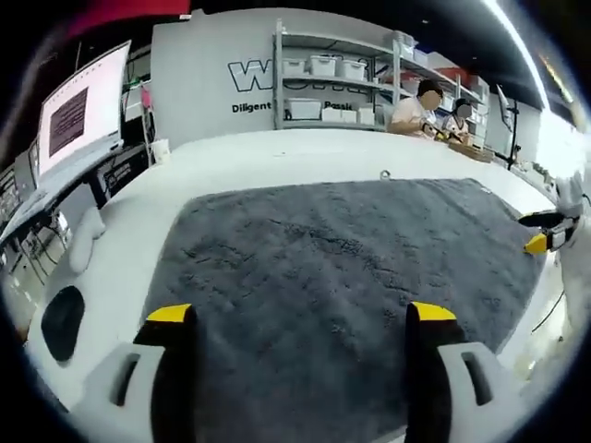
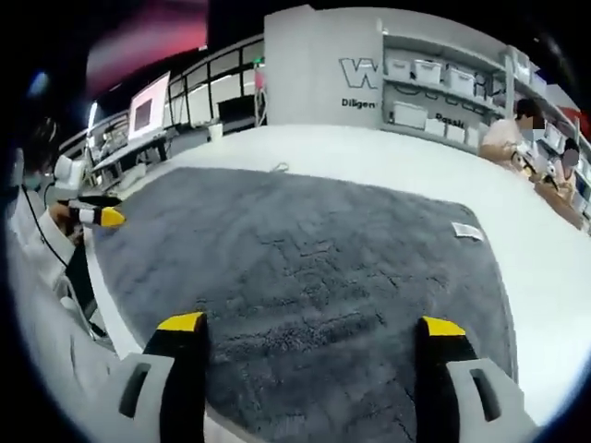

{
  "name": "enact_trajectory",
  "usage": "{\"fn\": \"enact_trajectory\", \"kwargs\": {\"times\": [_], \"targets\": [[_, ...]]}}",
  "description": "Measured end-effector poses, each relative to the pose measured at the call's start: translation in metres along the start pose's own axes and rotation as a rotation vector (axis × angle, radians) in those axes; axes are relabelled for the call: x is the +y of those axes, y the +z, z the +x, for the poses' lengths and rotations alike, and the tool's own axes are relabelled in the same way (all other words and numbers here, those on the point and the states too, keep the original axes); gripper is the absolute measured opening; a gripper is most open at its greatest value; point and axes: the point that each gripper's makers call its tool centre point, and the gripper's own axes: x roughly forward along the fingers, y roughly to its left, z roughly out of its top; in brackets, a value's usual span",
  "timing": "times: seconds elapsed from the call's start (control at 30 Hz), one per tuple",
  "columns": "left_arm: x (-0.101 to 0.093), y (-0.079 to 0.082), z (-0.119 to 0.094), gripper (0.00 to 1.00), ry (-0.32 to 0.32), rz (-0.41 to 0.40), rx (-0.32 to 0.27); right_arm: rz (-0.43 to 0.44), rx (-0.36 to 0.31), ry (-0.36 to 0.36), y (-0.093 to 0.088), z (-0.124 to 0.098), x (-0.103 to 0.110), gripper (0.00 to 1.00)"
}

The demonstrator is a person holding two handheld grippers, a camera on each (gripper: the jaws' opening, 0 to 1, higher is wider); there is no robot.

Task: Open the folded towel by lifting each exposed corner and separating the folded layers until the towel lies flat within the target outline without major curled edges

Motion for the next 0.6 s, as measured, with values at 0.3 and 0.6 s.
{"fn": "enact_trajectory", "kwargs": {"times": [0.3, 0.6], "targets": [[0.049, -0.021, -0.046, 0.9, 0.104, -0.118, -0.025, 0.118, -0.036, -0.077, -0.022, -0.041, -0.032, 0.92], [0.063, -0.04, -0.057, 0.89, 0.171, -0.154, -0.017, 0.184, -0.049, -0.125, -0.039, -0.054, -0.046, 0.91]]}}
